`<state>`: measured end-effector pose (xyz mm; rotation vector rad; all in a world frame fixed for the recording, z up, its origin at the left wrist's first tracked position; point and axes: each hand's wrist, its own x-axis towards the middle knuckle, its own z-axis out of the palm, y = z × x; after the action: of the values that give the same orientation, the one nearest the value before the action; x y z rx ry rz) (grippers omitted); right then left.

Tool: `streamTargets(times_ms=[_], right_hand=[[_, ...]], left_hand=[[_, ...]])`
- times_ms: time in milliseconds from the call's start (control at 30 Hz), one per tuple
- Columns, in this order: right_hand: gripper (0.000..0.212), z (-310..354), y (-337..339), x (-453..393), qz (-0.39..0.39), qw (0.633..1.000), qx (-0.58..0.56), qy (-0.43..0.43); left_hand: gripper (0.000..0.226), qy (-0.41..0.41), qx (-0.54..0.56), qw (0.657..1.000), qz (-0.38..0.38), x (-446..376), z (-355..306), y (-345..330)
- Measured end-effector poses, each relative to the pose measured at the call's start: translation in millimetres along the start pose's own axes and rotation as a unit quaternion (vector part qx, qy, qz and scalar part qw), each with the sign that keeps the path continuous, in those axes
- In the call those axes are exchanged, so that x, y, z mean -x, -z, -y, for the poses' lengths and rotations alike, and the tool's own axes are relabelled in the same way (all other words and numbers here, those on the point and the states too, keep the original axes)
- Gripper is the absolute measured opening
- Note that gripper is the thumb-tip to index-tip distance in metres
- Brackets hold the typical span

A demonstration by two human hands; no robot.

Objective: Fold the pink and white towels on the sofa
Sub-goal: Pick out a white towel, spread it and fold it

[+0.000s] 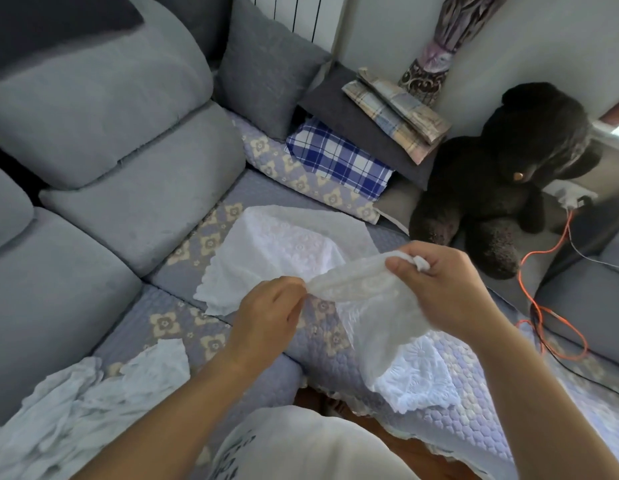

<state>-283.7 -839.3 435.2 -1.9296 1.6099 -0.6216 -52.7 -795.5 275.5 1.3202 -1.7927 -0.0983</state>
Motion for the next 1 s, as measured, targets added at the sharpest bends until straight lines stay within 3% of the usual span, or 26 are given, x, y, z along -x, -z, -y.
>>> streamTargets(times_ms=[67,167,267,400,533,700,833,900,1000], right_hand=[[0.015,1.0,-0.6,0.9,0.009,1.0,-0.004,0.002],[0.014,4.1,-2.0,4.5,0.033,0.999,-0.011,0.023],[0.012,8.0,-1.3,6.7,0.047,0.998,-0.009,0.042],[0.01,12.4,0.7,5.9,0.053,0.997,-0.015,0.054],[0.007,17.2,-3.0,6.5,0.086,0.994,-0.003,0.068],[0.008,20.3,-7.5,6.2,0.067,0.995,0.008,0.073],[0.009,19.5,-10.1,7.1,0.061,0.996,0.012,0.065],[0.007,17.8,-10.0,7.6,0.056,0.996,0.019,0.061],[0.008,16.1,-6.9,8.5,0.039,0.998,0.009,0.054]], left_hand=[[0.016,-0.037,-0.022,0.999,-0.002,-0.1,1.1,0.9],[0.041,0.007,-0.014,1.0,0.001,-2.1,-0.6,2.4],[0.049,-0.015,-0.03,0.999,0.002,-4.0,0.8,4.0],[0.046,-0.06,-0.055,0.996,0.029,-4.6,1.3,7.5],[0.043,-0.012,-0.023,0.999,0.046,-12.2,-5.8,7.1],[0.021,0.002,0.054,0.998,0.038,-3.2,-34.5,-2.5],[0.007,0.129,0.095,0.986,0.052,3.9,-41.1,-11.8],[0.025,0.186,0.133,0.971,0.068,6.2,-36.2,-13.7],[0.02,0.197,0.144,0.968,0.065,12.8,-25.8,-9.4]])
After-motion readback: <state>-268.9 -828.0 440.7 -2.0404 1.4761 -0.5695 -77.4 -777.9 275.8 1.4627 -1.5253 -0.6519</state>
